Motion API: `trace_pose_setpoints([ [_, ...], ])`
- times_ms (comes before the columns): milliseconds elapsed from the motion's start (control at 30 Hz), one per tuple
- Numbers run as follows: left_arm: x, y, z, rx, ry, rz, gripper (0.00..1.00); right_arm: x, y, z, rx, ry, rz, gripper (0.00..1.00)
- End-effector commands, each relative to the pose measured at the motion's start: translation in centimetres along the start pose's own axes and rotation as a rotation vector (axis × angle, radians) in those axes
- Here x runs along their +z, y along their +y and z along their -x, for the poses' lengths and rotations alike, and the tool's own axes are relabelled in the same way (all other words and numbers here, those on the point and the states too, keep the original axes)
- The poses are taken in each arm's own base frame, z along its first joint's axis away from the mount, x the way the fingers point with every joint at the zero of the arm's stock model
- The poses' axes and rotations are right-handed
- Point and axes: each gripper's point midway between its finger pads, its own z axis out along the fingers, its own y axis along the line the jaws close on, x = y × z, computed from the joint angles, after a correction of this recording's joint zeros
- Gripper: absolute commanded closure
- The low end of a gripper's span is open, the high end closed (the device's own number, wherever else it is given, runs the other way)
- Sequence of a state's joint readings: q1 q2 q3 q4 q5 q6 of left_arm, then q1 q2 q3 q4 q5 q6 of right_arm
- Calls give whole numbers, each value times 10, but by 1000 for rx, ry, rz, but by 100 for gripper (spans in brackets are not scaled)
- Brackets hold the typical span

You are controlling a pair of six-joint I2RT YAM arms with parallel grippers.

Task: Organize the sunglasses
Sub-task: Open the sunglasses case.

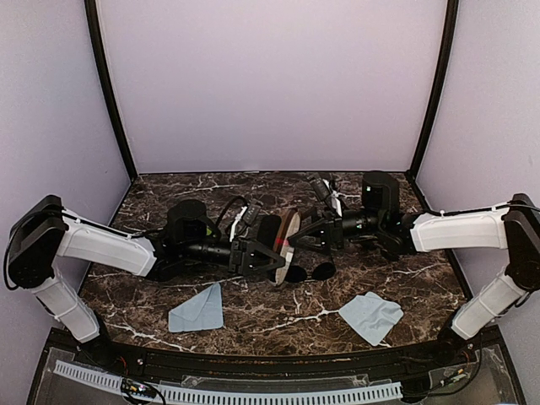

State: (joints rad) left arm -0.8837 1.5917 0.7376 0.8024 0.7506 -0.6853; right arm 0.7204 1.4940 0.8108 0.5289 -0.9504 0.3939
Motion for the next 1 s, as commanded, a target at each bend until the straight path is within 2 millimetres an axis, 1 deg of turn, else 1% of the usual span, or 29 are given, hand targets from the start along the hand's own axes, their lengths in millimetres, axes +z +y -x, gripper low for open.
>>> trace_pose_setpoints([
  [0, 0, -14, 8, 45, -23, -61, 100, 2, 5, 0, -30, -10, 30, 7],
  [167, -1, -15, 7, 42, -29, -68, 100, 2, 5, -3, -36, -14, 31, 7],
  [200, -1, -15, 7, 41, -30, -68, 100, 1, 10, -5, 9, -2, 58, 31],
  [233, -2, -15, 7, 41, -31, -68, 100, 1, 13, -7, 22, 8, 78, 39],
  [267, -2, -15, 6, 41, -31, -70, 100, 1, 13, -7, 24, 9, 79, 41],
  [533, -3, -15, 5, 43, -33, -69, 100, 0, 15, -9, 26, 11, 85, 46],
  [600, -3, -15, 4, 39, -34, -72, 100, 0, 16, -9, 25, 11, 88, 49],
  [667, -3, -15, 5, 38, -38, -76, 100, 0, 17, -9, 25, 10, 94, 54],
  [767, -4, -16, 5, 38, -43, -81, 100, -1, 17, -8, 17, 4, 95, 55],
  [800, -4, -17, 5, 41, -45, -83, 100, -1, 18, -9, 18, 9, 104, 63],
  [833, -5, -18, 5, 43, -45, -86, 100, -1, 20, -9, 16, 14, 119, 68],
  [967, -7, -25, 7, 57, -49, -104, 100, 0, 24, -3, -4, 16, 143, 81],
])
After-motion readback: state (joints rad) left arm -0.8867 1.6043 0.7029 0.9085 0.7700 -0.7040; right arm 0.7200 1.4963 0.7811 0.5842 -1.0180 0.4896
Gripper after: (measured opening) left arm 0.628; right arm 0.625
